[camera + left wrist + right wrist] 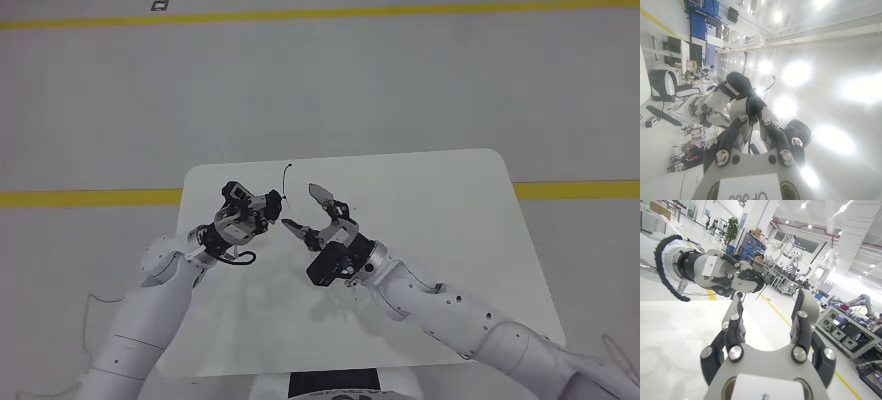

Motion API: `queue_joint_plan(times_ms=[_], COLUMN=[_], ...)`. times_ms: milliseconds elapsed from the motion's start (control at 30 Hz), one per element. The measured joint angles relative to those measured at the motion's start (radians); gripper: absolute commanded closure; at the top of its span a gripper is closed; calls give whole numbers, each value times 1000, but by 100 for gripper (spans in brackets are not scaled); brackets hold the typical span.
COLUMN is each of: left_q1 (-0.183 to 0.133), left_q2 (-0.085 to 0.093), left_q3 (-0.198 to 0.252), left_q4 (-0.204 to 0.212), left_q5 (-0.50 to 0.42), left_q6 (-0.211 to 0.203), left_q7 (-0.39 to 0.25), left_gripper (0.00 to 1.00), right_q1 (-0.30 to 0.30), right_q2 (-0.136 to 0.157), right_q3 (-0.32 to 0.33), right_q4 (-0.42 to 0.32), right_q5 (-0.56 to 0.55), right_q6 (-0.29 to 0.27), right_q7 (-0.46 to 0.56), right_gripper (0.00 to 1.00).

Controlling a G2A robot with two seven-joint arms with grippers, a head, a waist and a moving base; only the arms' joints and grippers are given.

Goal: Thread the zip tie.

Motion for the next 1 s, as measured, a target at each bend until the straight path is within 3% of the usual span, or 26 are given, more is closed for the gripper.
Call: queue_joint_plan(times_ms=[1000], left_q1=[0], left_q2=[0], left_q3=[0], left_q4=[0], left_q5=[0], left_q6=[0], left_q7=[0], left_gripper=[100], right_q1=[13], right_q2=[-27], right_q3=[-21], right_q4=[24], right_q5=[0], right_q6=[-8], right_q7=[-1], right_gripper=[82])
